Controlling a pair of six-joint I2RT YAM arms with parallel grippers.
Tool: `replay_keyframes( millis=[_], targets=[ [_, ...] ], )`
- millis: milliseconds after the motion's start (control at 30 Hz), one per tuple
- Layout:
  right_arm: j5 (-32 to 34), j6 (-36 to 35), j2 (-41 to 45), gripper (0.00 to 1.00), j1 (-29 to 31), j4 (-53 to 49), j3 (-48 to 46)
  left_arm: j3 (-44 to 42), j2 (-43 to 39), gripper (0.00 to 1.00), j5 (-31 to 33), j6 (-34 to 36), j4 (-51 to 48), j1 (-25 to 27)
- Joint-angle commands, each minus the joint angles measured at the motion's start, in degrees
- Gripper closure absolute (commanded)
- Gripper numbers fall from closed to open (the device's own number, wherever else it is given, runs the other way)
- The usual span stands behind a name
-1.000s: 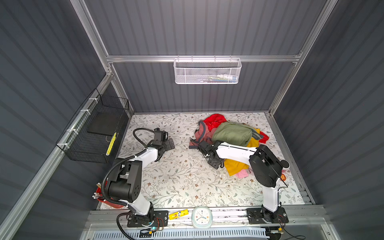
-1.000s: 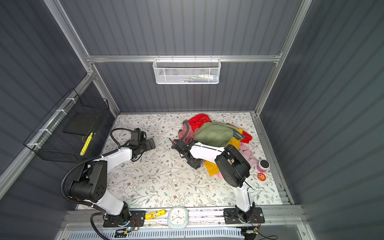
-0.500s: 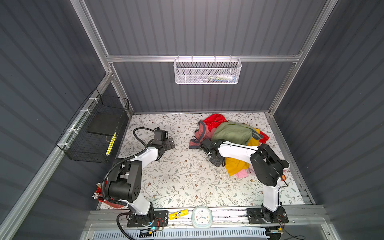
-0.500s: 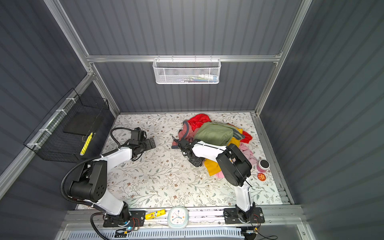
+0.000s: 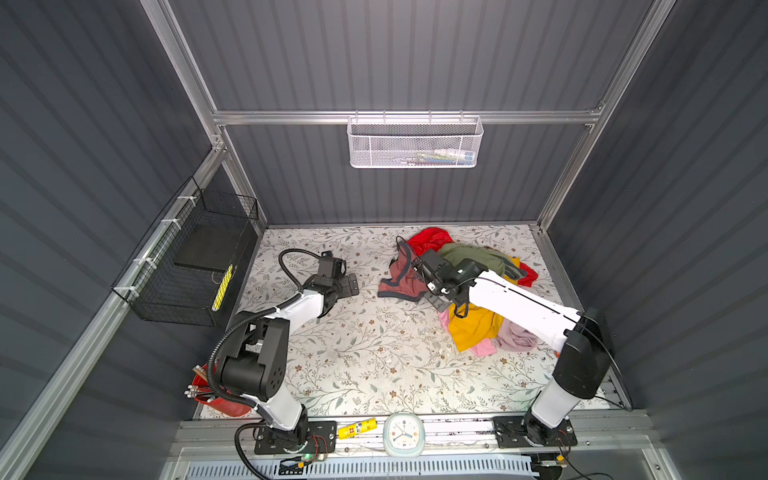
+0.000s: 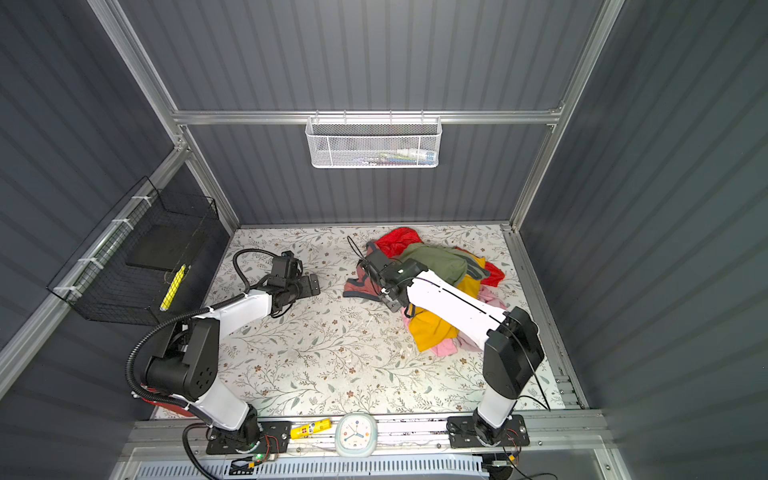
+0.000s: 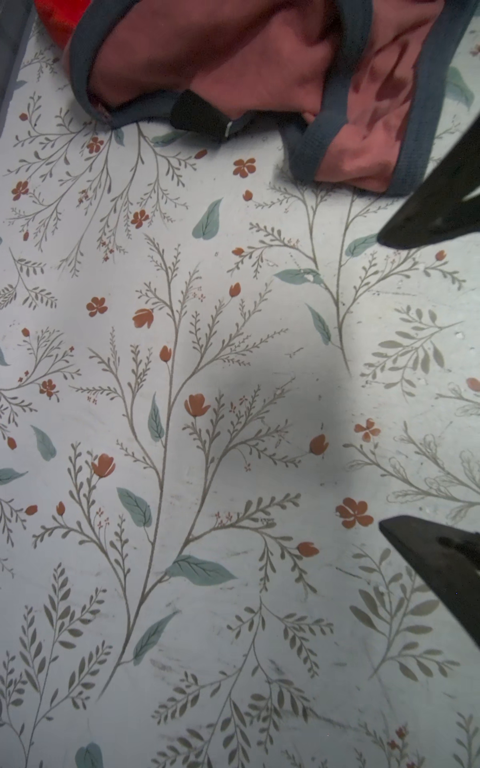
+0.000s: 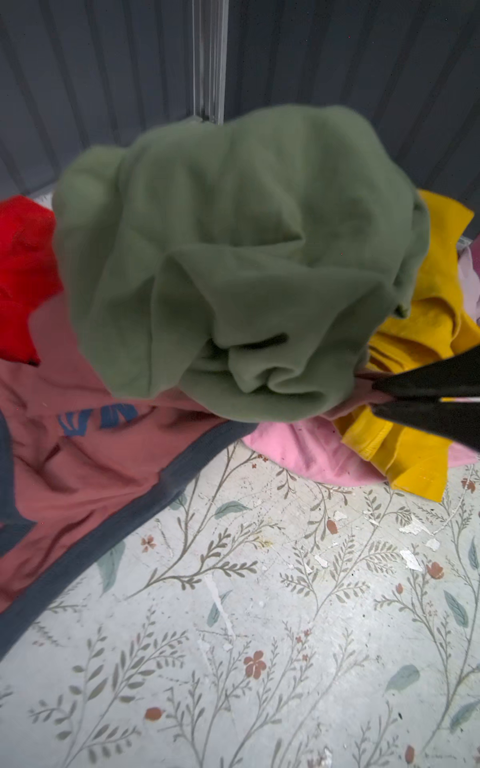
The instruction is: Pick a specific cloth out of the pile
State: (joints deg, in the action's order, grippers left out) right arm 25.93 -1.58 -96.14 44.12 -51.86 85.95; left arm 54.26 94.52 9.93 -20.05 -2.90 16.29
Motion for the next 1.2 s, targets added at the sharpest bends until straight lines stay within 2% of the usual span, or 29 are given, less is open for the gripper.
replay_keyframes(
  millis=[0, 333, 600, 933, 1167],
  targets=[
    [-0.4, 1.9, 3.6, 1.0, -1.5, -1.6, 4.2, 2.1, 0.9, 0.0, -0.7, 1.8, -1.6, 0.8],
    [-0.9, 0.5, 7.8, 1.0, -5.4, -2.8, 14.2, 4.7, 3.2, 0.0, -3.0, 3.8, -2.2, 4.3],
    [-3.4, 1.5, 11.0, 1.0, -7.9, -1.7, 18.9, 9.8, 5.5, 0.0, -7.3, 6.8, -3.1, 9.5],
    [-6.9, 4.0, 17.8, 1.0, -9.5, 4.0, 16.8, 18.7, 6.8, 0.01, -16.3, 10.8, -4.5, 15.4],
    [-12.3, 7.0, 22.9, 1.0, -12.0, 10.5, 11.2, 24.2, 7.1, 0.03, -26.4, 12.2, -5.3, 21.2]
  ],
)
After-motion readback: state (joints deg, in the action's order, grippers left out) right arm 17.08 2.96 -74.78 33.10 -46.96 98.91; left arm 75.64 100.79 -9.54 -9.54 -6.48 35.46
